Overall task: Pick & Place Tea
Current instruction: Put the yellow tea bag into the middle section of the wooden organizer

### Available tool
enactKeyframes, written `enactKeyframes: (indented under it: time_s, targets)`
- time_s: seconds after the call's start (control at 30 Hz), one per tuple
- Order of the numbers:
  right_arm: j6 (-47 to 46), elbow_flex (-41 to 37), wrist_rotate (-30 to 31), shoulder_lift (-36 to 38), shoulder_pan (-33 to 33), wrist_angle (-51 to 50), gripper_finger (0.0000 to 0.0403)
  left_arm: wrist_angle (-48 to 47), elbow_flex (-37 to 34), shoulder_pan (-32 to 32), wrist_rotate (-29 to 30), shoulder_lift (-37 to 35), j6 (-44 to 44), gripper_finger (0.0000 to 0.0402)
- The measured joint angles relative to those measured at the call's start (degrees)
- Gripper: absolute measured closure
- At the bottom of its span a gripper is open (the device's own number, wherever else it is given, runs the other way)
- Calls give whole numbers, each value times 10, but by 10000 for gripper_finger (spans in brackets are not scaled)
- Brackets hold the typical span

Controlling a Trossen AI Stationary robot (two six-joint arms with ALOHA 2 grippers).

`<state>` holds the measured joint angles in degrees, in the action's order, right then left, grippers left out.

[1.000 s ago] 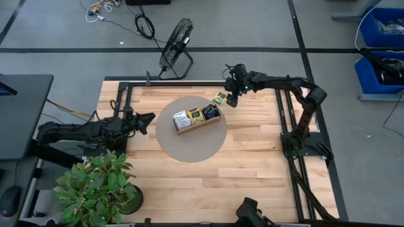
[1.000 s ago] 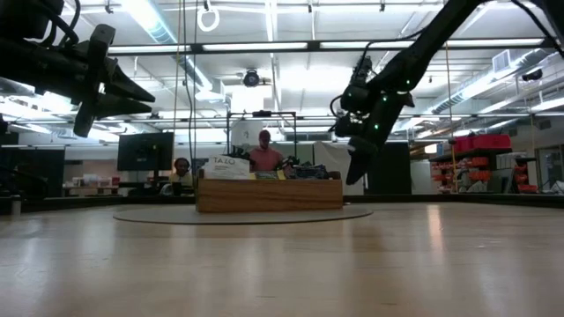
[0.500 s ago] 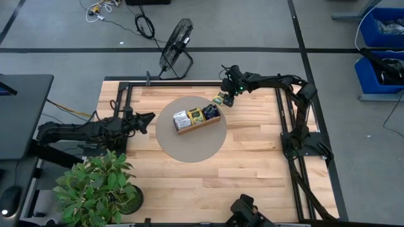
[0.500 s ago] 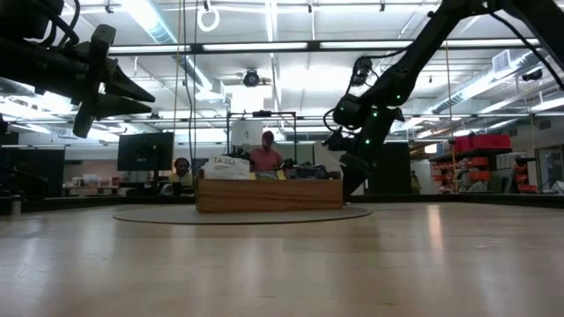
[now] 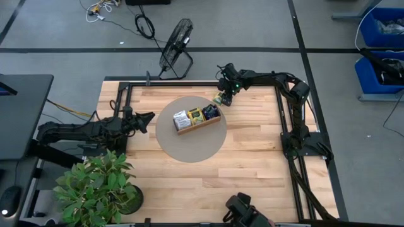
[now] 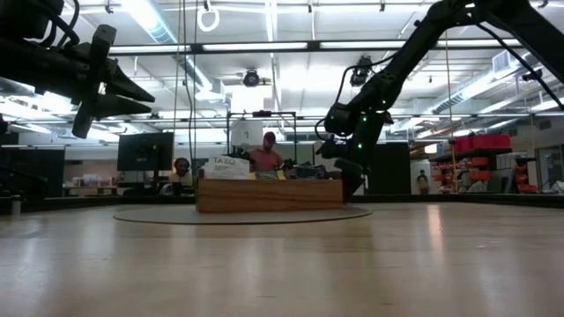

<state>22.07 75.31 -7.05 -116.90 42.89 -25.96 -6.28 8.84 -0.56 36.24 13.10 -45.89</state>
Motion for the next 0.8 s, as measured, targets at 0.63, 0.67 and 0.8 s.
enactKeyframes:
  time_s: [0.63, 0.67, 0.8]
  targets:
    - [25, 0, 3, 8, 6, -58, 399, 0, 0, 0, 15, 0, 2, 299]
    - [29, 0, 5, 12, 6, -65, 400, 0, 0, 0, 15, 0, 2, 299]
    - [47, -3, 21, 41, 4, -75, 401, 0, 0, 0, 15, 0, 2, 299]
